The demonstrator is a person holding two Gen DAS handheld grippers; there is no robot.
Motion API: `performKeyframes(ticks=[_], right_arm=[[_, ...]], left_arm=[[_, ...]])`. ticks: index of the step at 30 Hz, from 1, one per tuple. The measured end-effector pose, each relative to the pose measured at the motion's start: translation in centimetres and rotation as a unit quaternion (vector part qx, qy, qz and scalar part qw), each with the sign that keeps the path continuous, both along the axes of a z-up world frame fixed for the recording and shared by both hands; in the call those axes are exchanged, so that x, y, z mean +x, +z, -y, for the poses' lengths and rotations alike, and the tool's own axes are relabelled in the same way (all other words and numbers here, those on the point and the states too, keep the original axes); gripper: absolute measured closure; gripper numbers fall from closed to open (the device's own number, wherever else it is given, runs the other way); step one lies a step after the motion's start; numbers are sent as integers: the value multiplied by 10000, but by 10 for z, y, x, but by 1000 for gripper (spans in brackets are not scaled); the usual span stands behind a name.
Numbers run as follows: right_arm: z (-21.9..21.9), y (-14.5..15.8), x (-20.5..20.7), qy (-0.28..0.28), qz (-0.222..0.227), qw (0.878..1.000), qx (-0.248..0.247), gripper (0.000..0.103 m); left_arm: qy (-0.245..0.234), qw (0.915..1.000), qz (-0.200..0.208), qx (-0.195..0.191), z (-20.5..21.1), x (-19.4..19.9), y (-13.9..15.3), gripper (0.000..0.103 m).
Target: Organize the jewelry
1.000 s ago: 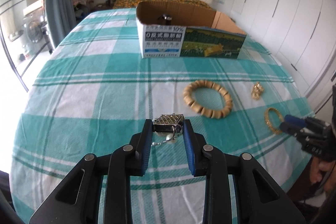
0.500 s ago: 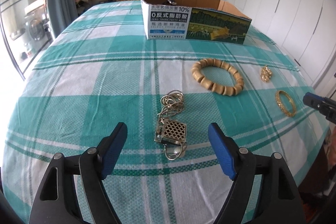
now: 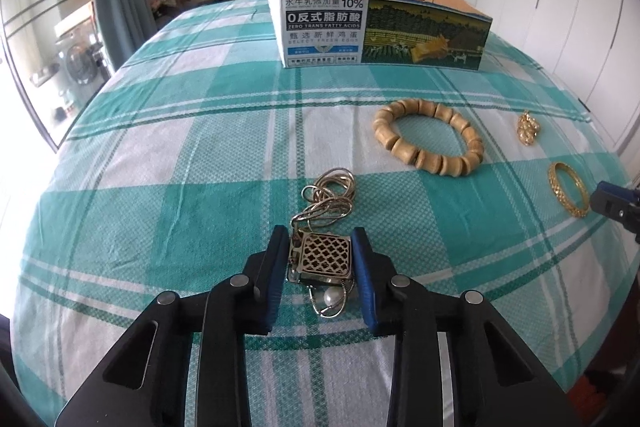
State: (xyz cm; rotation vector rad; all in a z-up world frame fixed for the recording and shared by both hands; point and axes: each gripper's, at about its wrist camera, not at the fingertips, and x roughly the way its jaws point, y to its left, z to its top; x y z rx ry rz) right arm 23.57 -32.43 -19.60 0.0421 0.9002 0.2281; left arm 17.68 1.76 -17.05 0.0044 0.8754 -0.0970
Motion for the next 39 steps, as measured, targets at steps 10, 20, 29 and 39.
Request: performKeyframes(ticks=[10,20,29,39], right_arm=[[-32,-14,15,135,-183,9983,-533,22],[-23,-6,20,-186,-90,9983,-552,34],[-23,52,6,-41,499,9983,-297,34],[-26,112,17,236,949,9952,-6,34]], left_arm=[[52,10000,30,-49,1,0,0,72],[113,9993,-48,-342,-4,4,4,72],[-121,9964,283,-784,-3,2,62,73],[-394,9899,591,-1229,-13,26,137,73]])
